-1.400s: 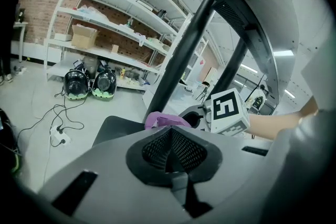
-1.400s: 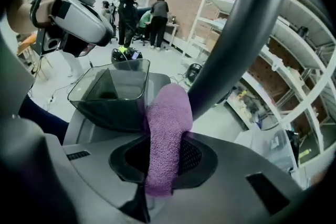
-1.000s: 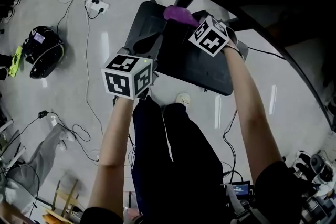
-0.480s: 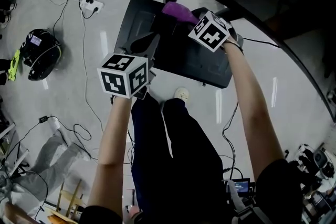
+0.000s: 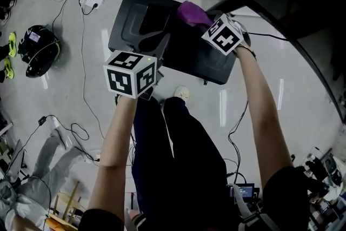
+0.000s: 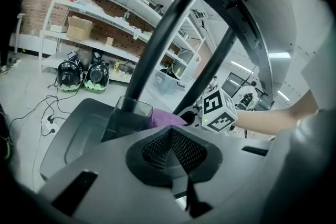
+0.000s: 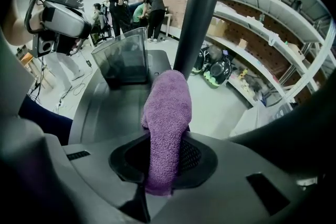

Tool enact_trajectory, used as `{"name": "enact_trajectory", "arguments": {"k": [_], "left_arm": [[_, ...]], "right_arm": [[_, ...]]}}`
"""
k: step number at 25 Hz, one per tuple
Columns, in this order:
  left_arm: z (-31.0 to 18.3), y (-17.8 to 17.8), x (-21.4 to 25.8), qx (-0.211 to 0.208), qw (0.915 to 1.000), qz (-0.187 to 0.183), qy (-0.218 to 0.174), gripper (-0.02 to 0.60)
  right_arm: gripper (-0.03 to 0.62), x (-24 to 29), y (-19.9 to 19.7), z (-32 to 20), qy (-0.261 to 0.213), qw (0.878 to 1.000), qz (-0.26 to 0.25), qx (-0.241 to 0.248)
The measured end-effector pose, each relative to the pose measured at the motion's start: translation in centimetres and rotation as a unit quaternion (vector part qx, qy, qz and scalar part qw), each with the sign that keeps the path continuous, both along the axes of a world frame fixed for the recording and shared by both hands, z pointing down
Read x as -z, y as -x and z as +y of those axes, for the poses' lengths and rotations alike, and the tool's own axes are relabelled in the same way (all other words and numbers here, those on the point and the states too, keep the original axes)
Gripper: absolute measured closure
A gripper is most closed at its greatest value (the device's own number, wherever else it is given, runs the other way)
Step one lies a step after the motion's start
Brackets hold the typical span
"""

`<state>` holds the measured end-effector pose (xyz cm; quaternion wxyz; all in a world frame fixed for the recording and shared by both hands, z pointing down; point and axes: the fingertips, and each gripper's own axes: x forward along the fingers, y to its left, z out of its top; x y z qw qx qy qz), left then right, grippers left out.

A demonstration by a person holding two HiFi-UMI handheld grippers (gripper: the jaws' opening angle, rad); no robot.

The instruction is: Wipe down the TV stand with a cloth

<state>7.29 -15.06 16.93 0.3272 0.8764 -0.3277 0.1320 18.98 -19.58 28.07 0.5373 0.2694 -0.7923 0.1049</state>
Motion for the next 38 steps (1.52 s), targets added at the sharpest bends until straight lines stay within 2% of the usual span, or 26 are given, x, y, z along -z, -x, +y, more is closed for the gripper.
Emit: {"name": "enact_trajectory", "arguments": {"k": [9, 22, 25, 29, 33, 38], "left_arm": [[2.5, -3.9, -1.1, -0.009, 0.9999, 0.0, 0.013, 0.574], [5.6, -7.8, -3.6, -0.056, 0.9978, -0.006, 0.035, 0.575], [5.6, -7.7, -3.8, -0.059, 0.9976, -0.006, 0.037, 0.575], [5.4, -7.0, -3.8, -0.058, 0.9976, -0.006, 0.037, 0.575], [6.1, -7.3, -3.0, -0.054, 0.9978, -0.004, 0.038, 0.574], [6.2, -6.3, -3.2, -0.047, 0.998, -0.006, 0.043, 0.575]], "right_arm": [[0.505, -0.2, -6.8, 3.4, 0.005, 0.999, 0.014, -0.047], [0.505, -1.1, -15.0, 7.5, 0.012, 0.992, 0.033, -0.119], [0.505, -1.2, -16.3, 8.2, 0.015, 0.988, 0.041, -0.147], [0.505, -2.3, -19.6, 9.7, 0.025, 0.977, 0.095, -0.189], [0.505, -1.4, -20.7, 11.7, 0.022, 0.972, 0.08, -0.221], [0.505, 0.0, -19.8, 13.0, 0.0, 0.966, 0.065, -0.25]]}}
